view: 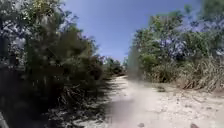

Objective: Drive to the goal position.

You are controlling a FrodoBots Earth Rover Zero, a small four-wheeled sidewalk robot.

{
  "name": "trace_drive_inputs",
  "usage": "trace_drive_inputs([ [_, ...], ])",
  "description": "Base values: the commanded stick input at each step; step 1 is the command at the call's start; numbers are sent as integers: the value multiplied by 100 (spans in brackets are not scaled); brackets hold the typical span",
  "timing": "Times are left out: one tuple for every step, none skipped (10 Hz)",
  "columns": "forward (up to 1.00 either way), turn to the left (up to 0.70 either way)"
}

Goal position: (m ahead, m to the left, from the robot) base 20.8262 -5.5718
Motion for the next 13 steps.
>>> trace_drive_inputs([
  [45, 2],
  [45, 2],
  [45, 2],
  [45, -9],
  [45, -21],
  [45, -5],
  [45, 2],
  [45, 2],
  [45, 2],
  [45, -27],
  [45, -10],
  [45, 2],
  [45, -6],
])
